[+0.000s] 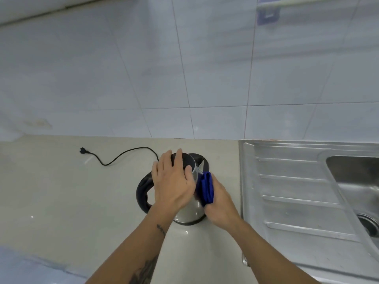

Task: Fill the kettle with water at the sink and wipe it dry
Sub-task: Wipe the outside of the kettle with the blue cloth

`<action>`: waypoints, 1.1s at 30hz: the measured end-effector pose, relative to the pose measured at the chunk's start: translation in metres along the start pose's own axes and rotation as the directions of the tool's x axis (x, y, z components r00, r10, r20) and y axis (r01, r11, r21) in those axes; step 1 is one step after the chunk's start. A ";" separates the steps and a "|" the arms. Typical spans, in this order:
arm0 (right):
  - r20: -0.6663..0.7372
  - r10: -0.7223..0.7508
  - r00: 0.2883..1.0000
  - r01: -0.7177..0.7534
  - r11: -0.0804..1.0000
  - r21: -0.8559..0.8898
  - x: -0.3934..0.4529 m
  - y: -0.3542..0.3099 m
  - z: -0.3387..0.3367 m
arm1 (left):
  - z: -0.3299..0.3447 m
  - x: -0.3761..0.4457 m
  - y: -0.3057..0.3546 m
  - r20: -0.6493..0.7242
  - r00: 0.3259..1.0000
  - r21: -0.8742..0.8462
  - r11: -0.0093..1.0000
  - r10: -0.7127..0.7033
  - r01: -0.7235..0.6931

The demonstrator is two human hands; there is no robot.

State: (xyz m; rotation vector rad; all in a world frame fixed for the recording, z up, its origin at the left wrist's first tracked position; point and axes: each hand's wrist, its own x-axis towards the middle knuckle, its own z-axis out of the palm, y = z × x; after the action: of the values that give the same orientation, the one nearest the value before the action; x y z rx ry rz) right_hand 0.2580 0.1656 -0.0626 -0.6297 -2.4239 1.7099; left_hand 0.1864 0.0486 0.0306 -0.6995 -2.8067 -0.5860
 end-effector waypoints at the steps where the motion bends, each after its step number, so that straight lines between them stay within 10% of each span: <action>1: -0.008 -0.016 1.000 0.016 1.000 0.011 0.002 -0.002 -0.001 | 0.001 0.000 0.001 -0.015 1.000 -0.003 1.000 -0.005 0.005; 33: -0.220 -0.335 0.916 0.201 0.859 -0.470 -0.053 -0.032 0.065 | -0.022 0.024 -0.059 0.110 0.956 -0.279 0.932 0.272 -0.233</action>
State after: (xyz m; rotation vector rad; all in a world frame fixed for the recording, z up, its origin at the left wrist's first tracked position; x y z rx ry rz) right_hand 0.2772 0.0790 -0.0490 -0.5056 -2.5337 0.8881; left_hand 0.1394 0.0012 0.0379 -1.1817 -2.7286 -0.9000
